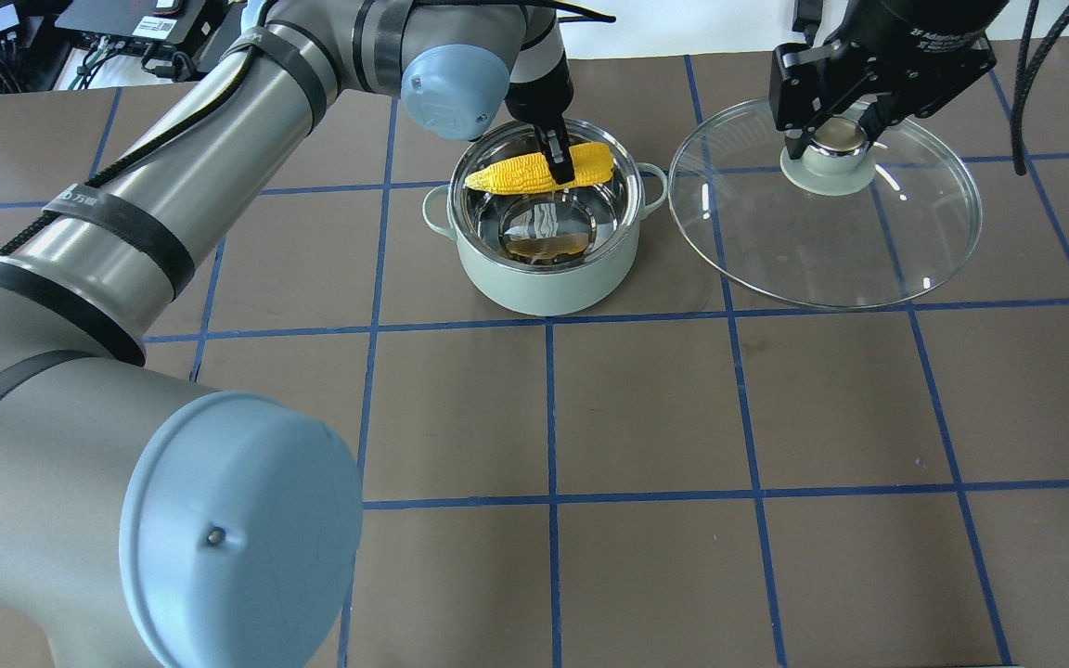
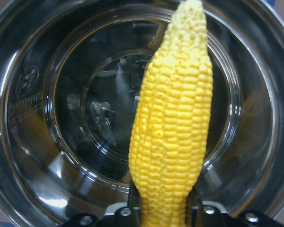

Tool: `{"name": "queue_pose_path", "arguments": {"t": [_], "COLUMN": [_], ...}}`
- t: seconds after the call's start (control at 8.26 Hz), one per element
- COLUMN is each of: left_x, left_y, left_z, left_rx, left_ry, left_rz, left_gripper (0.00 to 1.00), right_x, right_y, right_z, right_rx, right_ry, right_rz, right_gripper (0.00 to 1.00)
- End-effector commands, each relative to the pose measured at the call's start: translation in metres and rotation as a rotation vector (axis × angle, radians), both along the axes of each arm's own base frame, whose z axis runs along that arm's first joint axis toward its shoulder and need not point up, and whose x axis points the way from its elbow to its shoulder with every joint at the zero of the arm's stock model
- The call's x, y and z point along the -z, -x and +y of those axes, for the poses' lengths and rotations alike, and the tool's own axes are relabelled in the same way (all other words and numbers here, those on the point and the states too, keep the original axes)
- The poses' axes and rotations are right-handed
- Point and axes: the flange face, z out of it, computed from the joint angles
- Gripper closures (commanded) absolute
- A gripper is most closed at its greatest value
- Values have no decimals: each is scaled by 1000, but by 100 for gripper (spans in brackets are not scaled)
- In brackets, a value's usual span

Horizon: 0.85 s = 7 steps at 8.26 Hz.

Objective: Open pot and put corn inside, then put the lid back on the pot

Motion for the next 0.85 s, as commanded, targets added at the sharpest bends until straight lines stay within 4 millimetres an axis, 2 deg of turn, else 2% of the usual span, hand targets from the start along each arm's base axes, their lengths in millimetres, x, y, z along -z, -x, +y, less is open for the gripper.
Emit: {"name": "queue_pose_path", "arguments": {"t": [0.0, 0.12, 0.24, 0.48, 0.73], "left_x": [6, 0, -13, -36, -65], "left_y": [-2, -4, -5, -10, -21], "left_z": [-3, -2, 1, 12, 20], "left_rx": [2, 3, 2, 3, 64], "left_ry": [5, 17, 26, 12, 53], "left_rz": [-23, -34, -33, -38, -96], "left_gripper": [38, 29, 13, 4, 0], "right_x": [-1, 0, 0, -1, 0], "right_y": [0, 0, 0, 0, 1], "right_z": [1, 0, 0, 0, -3], "right_rx": [1, -1, -1, -1, -52], "right_ry": [0, 4, 4, 4, 11], "right_rz": [-1, -3, -4, -3, 7], "right_gripper": [50, 50, 50, 51, 52]}}
